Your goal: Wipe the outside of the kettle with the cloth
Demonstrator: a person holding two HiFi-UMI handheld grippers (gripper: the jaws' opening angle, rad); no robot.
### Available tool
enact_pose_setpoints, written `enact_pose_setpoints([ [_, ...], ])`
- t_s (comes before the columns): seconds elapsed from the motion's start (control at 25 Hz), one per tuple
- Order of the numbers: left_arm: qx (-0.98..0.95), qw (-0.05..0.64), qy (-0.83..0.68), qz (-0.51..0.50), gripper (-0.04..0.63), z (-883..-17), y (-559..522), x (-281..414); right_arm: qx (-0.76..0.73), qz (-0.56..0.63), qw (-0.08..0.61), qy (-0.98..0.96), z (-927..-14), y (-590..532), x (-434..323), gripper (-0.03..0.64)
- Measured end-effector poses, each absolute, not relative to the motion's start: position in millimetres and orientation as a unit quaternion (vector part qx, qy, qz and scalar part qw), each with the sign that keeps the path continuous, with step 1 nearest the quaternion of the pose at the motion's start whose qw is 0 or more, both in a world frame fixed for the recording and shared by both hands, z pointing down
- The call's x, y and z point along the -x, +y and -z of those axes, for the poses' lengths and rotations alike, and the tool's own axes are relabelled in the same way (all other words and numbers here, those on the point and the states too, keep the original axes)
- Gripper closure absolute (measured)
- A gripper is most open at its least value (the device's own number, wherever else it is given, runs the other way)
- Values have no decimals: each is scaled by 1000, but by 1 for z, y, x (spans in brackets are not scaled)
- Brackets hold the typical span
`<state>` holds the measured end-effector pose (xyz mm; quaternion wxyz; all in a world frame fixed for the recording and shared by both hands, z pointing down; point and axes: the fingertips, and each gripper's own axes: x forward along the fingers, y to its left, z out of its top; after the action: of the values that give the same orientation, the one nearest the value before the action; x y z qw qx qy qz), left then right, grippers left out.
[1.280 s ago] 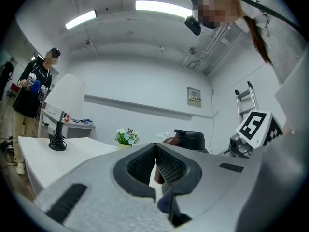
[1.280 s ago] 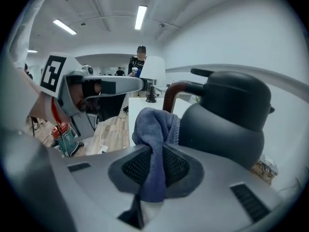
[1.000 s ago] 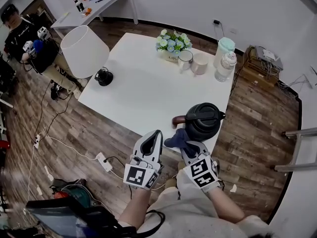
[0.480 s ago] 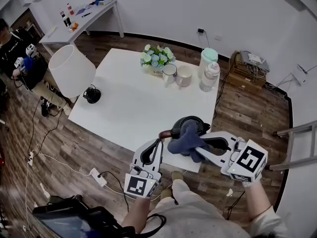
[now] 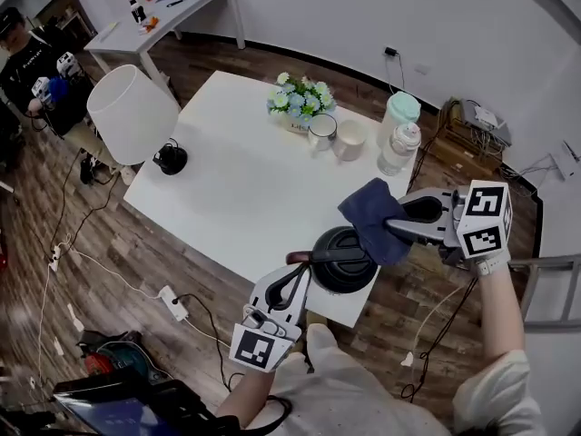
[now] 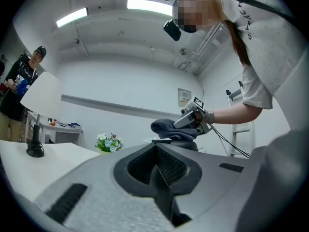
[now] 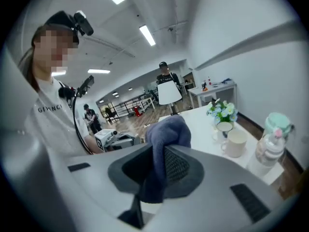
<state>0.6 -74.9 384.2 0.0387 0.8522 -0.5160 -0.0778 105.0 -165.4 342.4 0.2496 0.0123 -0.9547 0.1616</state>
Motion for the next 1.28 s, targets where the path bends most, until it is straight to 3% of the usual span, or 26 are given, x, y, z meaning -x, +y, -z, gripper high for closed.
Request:
enact_pose_setpoints([
  [0.24,-827,-31,-554,96,588,-354,-99,47,58,-308,192,-930,-394,-176,-100,566],
  [0.48,-870,-70,-486,46,588,-336,-158,62,70,-327,215,-917,-434,-177,-108,566],
  [0.72,-882,-34,-469,40,588,-361,-200,56,57,-321,247,-913,-465,-181,-119,566],
  [1.08,-888,-11,-456,49,588,-393,-223,36,59,-299,350,-886,-539,-174,-136,566],
  [1.28,-895,8,-442,62,588,-403,-225,30,85,-237,333,-909,-495,-197,-121,566],
])
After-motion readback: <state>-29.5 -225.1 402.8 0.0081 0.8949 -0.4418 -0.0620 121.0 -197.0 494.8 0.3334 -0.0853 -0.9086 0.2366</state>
